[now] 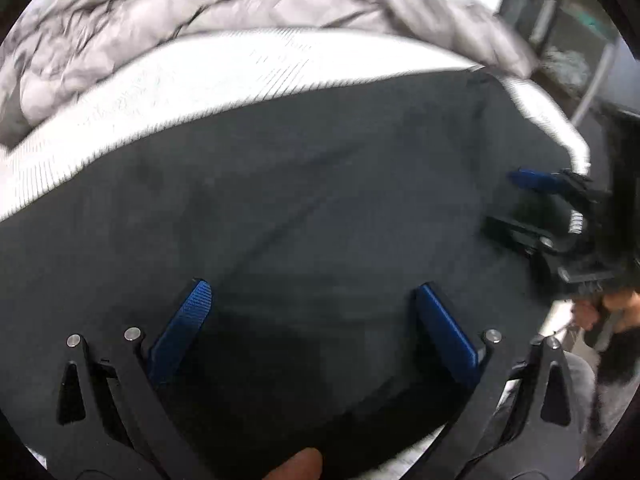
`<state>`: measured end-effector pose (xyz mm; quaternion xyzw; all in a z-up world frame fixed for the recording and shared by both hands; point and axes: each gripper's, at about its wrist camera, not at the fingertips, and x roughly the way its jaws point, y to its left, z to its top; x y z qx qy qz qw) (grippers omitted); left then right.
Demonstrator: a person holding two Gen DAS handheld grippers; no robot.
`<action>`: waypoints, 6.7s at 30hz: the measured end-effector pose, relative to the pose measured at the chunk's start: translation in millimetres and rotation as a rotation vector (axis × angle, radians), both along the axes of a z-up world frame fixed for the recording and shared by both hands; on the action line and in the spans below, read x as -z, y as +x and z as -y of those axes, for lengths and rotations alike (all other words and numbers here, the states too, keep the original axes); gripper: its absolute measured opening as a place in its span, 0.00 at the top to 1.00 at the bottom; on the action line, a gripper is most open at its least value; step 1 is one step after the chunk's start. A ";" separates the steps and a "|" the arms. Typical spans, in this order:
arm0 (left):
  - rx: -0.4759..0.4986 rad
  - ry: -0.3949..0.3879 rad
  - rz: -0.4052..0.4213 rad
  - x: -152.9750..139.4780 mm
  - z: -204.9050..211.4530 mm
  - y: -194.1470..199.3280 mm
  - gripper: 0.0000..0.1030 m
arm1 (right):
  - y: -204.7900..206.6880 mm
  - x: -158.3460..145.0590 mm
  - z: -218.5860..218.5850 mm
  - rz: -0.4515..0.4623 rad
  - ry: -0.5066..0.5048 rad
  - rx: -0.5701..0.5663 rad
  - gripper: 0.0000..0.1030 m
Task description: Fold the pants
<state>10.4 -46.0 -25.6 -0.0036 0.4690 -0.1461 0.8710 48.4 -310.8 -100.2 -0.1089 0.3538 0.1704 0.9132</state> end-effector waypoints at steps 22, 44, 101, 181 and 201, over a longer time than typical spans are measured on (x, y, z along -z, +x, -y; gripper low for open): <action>-0.209 -0.006 0.108 -23.9 -103.6 -27.9 0.01 | 1.2 -55.8 90.6 0.134 -0.105 0.273 0.01; -0.181 0.054 0.066 8.3 -86.9 -10.9 0.01 | 80.2 -32.9 149.3 0.072 -0.134 0.558 0.00; -0.253 0.142 0.003 -16.5 -98.7 36.0 0.01 | 118.6 -45.6 145.0 0.010 -0.157 0.484 0.00; -0.540 0.082 0.007 -27.8 -324.0 -20.4 0.79 | -8.9 0.3 101.4 0.098 -0.044 0.375 0.01; -0.161 -0.115 0.165 -61.9 -103.9 -50.0 0.13 | -29.8 -34.5 199.3 0.043 0.352 0.464 0.00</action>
